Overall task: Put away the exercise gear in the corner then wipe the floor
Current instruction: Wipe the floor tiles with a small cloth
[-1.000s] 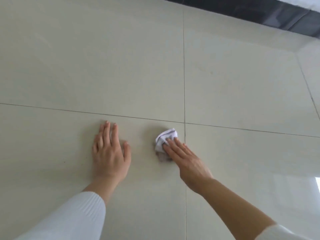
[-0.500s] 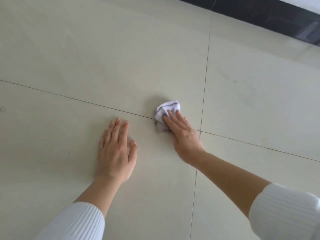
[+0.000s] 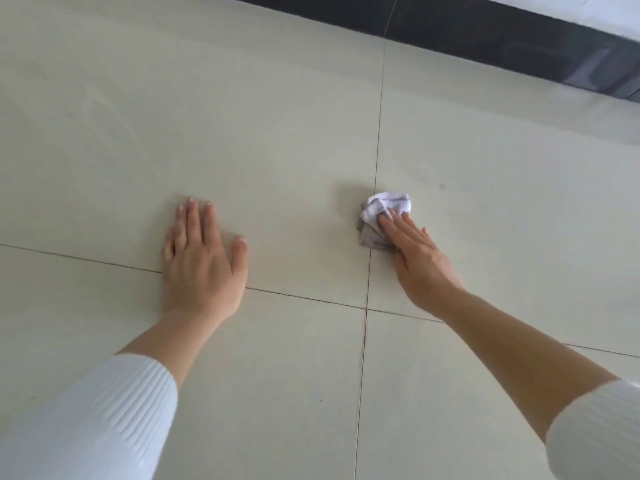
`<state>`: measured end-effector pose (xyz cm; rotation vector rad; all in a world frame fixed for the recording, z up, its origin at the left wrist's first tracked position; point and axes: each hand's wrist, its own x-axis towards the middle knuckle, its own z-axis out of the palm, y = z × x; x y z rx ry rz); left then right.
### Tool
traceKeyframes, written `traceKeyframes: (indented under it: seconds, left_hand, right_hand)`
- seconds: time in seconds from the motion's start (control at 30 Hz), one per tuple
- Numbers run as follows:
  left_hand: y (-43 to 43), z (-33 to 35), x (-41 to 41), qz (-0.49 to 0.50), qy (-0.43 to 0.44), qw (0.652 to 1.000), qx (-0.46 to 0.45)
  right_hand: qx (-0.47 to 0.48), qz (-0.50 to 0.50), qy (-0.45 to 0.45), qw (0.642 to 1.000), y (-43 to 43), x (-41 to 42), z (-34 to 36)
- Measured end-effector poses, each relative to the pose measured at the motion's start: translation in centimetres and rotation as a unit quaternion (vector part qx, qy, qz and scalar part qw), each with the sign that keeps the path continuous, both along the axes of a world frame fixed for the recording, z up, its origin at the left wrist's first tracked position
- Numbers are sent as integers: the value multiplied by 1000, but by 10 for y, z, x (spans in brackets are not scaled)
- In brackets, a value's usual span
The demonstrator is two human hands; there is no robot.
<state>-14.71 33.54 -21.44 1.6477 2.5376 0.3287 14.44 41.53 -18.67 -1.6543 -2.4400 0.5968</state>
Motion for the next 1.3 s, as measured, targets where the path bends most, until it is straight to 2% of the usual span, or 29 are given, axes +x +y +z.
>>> traceKeyframes:
  seconds: [0.1, 0.2, 0.27, 0.33, 0.43, 0.57, 0.63, 0.7, 0.77, 0.87, 0.93, 1.0, 1.13, 1.2, 1.3]
  left_hand:
    - [-2, 3, 2, 13, -14, 1000, 2]
    - [0, 6, 1, 17, -12, 1000, 2]
    - [-1, 6, 2, 21, -16, 1000, -8]
    - [0, 7, 2, 23, -17, 999, -16]
    - [1, 10, 3, 30, -14, 999, -28]
    - [1, 10, 3, 27, -12, 999, -41]
    - [1, 12, 3, 31, -12, 999, -43]
    - [2, 13, 3, 34, -12, 998, -48]
    - [2, 14, 3, 34, -10, 998, -53]
    - [2, 14, 3, 33, -9, 998, -54]
    - [2, 14, 3, 33, -8, 998, -57]
    - [2, 13, 4, 33, -7, 998, -61]
    - [2, 14, 4, 34, -8, 997, -73]
    - [3, 15, 5, 34, -10, 996, -76]
    - [3, 16, 5, 34, -10, 996, -78]
  right_hand:
    - [-9, -128, -46, 991, 45, 17, 3]
    - [2, -273, -28, 962, 79, -6, -2]
    - [19, -274, 5, 961, 89, -44, -6]
    - [22, -200, 38, 979, 83, -85, -10]
    - [30, -10, 94, 995, 47, -130, -11]
    - [25, 219, 100, 970, 2, -126, -12]
    - [26, 253, 78, 964, 13, -105, -12]
    - [32, 156, 77, 984, 45, -80, -17]
    - [38, -34, 59, 997, 90, -62, -18]
    - [17, -252, 0, 968, 148, -71, -7]
    - [14, -286, 12, 958, 169, -103, -3]
    - [26, -235, 23, 971, 173, -138, -6]
    - [15, -23, 67, 997, 149, -185, -11]
    - [31, 113, 101, 988, 122, -188, -11]
    - [36, 306, 89, 947, 99, -162, -13]
